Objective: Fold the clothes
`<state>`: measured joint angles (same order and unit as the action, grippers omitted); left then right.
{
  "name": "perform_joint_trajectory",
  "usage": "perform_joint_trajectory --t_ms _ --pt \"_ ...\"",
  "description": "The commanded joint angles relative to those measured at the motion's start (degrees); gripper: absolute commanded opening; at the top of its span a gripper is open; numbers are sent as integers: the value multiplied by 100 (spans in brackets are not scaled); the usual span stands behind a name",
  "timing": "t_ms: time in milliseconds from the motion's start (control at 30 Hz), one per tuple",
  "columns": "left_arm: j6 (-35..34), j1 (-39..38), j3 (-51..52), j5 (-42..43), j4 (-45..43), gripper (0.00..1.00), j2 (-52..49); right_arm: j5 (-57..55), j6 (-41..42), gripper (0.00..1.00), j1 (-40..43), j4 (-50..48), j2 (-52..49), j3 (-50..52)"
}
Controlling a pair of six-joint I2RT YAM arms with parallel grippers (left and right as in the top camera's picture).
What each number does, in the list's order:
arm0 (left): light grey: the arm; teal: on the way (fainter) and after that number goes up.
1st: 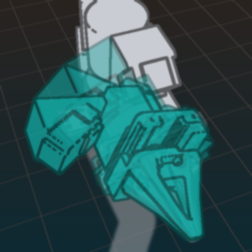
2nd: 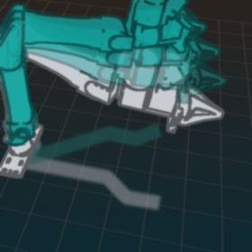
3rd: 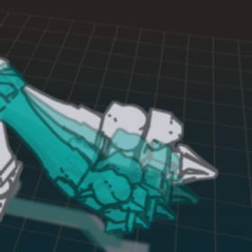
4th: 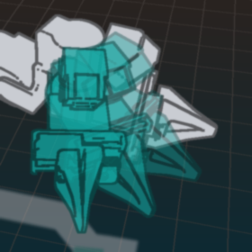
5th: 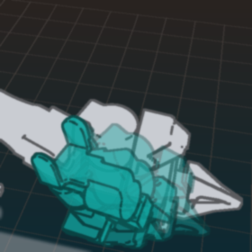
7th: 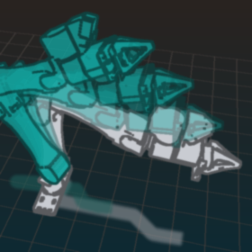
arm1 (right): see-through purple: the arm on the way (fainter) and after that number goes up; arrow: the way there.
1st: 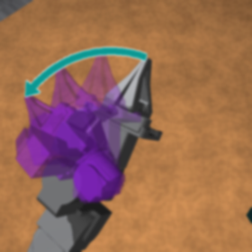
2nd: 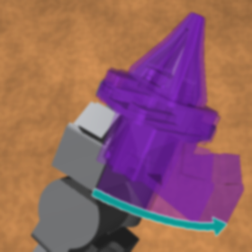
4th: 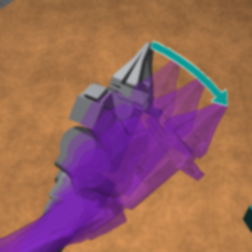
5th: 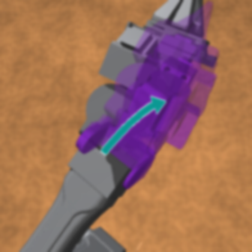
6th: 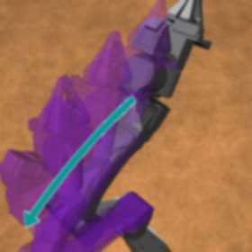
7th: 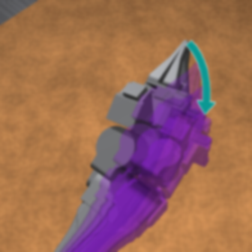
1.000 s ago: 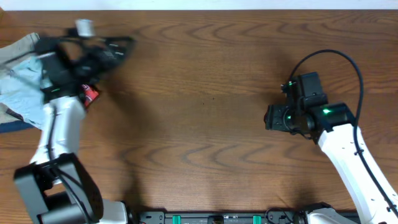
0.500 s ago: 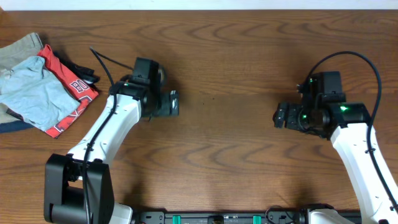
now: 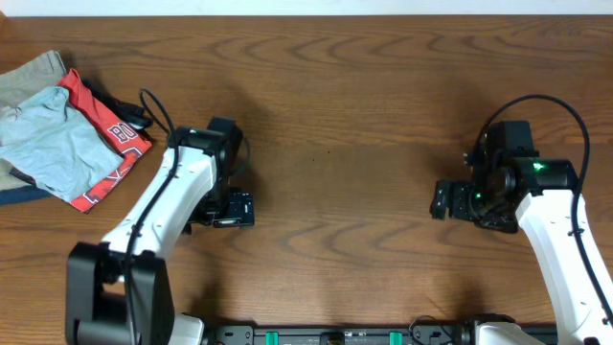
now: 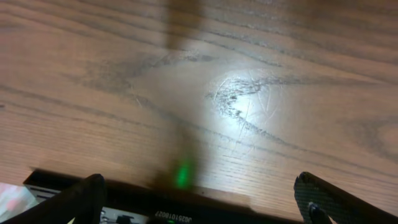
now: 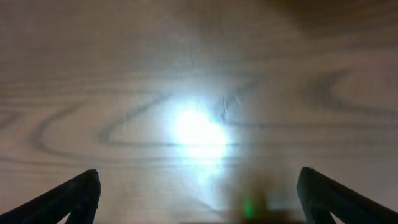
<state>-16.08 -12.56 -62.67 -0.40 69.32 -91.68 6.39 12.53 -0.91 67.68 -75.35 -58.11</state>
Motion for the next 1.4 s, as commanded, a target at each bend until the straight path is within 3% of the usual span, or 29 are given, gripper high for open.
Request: perform_joint_trajectory --t_ms 0,467,667,867,1367 --pt "-186 -7 72 -7 13 98 719 -39 -85 99 52 76 326 -52" --pt "-201 -129 623 -566 -1099 98 5458 -402 -105 99 48 -850 3049 162" --pt "-201 -129 621 -564 -1274 98 6732 -656 -103 99 48 -946 3803 160" --pt "-203 -129 621 -564 -1261 98 7215 -656 -101 99 48 -739 3934 160" --pt "-201 -129 621 -564 -1261 98 7224 -656 -103 99 48 -437 3934 160"
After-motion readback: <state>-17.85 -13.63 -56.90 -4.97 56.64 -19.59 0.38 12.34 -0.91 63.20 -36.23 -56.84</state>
